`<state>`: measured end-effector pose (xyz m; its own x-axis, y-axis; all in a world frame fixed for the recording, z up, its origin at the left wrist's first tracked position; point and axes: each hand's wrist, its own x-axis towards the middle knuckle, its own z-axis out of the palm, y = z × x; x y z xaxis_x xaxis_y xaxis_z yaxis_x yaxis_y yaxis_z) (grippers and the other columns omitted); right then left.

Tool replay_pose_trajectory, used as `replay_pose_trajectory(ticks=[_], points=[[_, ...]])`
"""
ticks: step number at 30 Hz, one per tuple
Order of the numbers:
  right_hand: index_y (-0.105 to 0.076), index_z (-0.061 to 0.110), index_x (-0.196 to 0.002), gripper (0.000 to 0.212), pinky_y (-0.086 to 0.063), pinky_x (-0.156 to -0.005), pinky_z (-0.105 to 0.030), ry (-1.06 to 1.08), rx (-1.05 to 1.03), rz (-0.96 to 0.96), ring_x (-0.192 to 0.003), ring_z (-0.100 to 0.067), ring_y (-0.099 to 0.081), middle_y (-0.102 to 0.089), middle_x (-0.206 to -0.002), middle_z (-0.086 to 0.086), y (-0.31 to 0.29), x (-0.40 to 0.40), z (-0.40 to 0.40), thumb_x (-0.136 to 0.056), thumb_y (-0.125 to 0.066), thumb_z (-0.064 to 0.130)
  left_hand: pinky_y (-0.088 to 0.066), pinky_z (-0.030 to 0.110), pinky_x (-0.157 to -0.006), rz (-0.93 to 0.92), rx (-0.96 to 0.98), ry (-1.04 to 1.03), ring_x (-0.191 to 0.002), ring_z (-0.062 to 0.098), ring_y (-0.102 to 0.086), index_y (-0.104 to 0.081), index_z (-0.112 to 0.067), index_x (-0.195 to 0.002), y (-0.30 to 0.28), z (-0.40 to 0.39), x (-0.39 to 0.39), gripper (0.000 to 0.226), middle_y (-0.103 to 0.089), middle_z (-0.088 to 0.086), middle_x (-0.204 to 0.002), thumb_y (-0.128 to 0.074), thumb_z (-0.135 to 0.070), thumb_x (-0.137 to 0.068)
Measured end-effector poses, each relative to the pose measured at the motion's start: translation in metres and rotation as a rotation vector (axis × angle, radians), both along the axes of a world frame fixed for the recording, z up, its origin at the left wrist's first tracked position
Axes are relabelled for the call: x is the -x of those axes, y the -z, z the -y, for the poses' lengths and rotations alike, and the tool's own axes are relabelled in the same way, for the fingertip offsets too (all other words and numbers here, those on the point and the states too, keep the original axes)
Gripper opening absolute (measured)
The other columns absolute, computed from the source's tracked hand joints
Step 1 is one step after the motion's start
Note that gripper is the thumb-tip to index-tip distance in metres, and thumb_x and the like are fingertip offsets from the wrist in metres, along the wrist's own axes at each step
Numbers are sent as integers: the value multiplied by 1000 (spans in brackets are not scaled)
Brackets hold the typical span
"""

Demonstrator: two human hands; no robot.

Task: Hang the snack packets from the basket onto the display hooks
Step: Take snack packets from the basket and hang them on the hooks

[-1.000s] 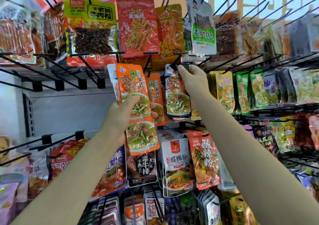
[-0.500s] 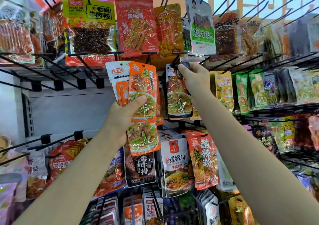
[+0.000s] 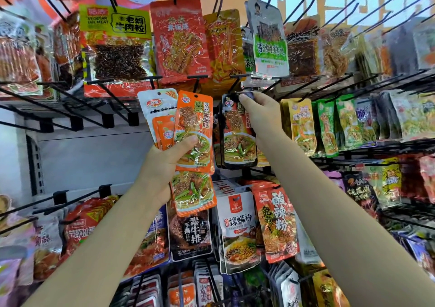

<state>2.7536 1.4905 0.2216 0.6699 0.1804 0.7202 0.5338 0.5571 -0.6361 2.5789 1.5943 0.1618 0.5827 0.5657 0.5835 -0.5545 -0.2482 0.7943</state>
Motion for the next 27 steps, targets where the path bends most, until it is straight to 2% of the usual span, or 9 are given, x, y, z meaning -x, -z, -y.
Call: replay_pose_trajectory(ticks=[4, 6, 8, 10, 15, 18, 21, 24, 27], points=[[-72, 14, -97, 6, -50, -71, -25, 62, 24, 47, -74, -10, -62, -68, -80, 3, 3, -1, -1, -94, -67, 13, -63, 42, -70, 3, 2, 12, -86, 26, -76, -72, -17, -105, -1, 2, -2, 18, -79, 7, -99, -72, -13, -88], [-66, 12, -111, 20, -46, -69, -19, 238, 18, 114, -76, -7, -59, -62, -83, 6, 4, -4, -3, -92, -70, 14, -63, 40, -67, 9, 3, 21, -86, 26, -76, -72, -17, -105, -1, 2, -2, 18, -79, 7, -99, -72, -12, -88], [-59, 16, -109, 22, -42, -68, -19, 457, -43, 189, -76, -11, -53, -52, -84, 3, 7, 0, -1, -91, -71, 16, -62, 39, -65, 18, 3, 28, -86, 27, -76, -72, -16, -107, -1, 3, -3, 21, -78, 8, -100, -72, -11, -87], [-56, 19, -95, 11, -40, -64, -20, 505, -113, 249, -71, -11, -50, -52, -79, 1, 11, 10, 5, -94, -67, 17, -62, 38, -62, 27, 5, 35, -82, 25, -77, -72, -17, -106, 0, 4, -2, 20, -79, 6, -97, -71, -9, -88], [-62, 10, -73, 43, -43, -48, -22, 136, 209, 249, -50, -8, -55, -59, -60, 4, 18, 44, 9, -99, -59, 44, -61, 35, -59, 16, 0, 55, -75, 22, -76, -72, -17, -100, 0, 11, -1, 15, -79, 4, -89, -72, -11, -86], [-70, 14, -91, 24, -56, -67, -28, 5, 297, 273, -75, -11, -70, -74, -85, 2, 23, 58, 0, -96, -65, 38, -61, 34, -60, -47, -24, 31, -72, 22, -76, -73, -16, -97, 1, 15, 2, 20, -79, 5, -87, -76, -25, -79], [-63, 19, -109, 13, -58, -85, -40, -16, 271, 222, -94, -19, -69, -72, -104, -3, 23, 58, -7, -99, -63, 27, -59, 32, -64, -93, 9, -83, -71, 20, -74, -71, -15, -104, -1, 3, 12, 23, -78, 2, -84, -72, -34, -89], [-60, 25, -106, 5, -55, -93, -52, -31, 250, 153, -101, -26, -69, -71, -110, -6, 21, 55, -9, -101, -58, 27, -58, 40, -70, -78, 95, -109, -70, 29, -67, -66, -3, -108, -4, -11, 28, 33, -73, 16, -85, -66, -26, -85], [-63, 18, -104, 16, -57, -90, -47, -32, 261, 128, -98, -26, -69, -72, -106, -8, 20, 61, -11, -105, -51, 29, -60, 39, -57, -36, 89, -45, -66, 32, -71, -63, 5, -101, -5, -16, 40, 20, -75, 21, -88, -52, -10, -94]])
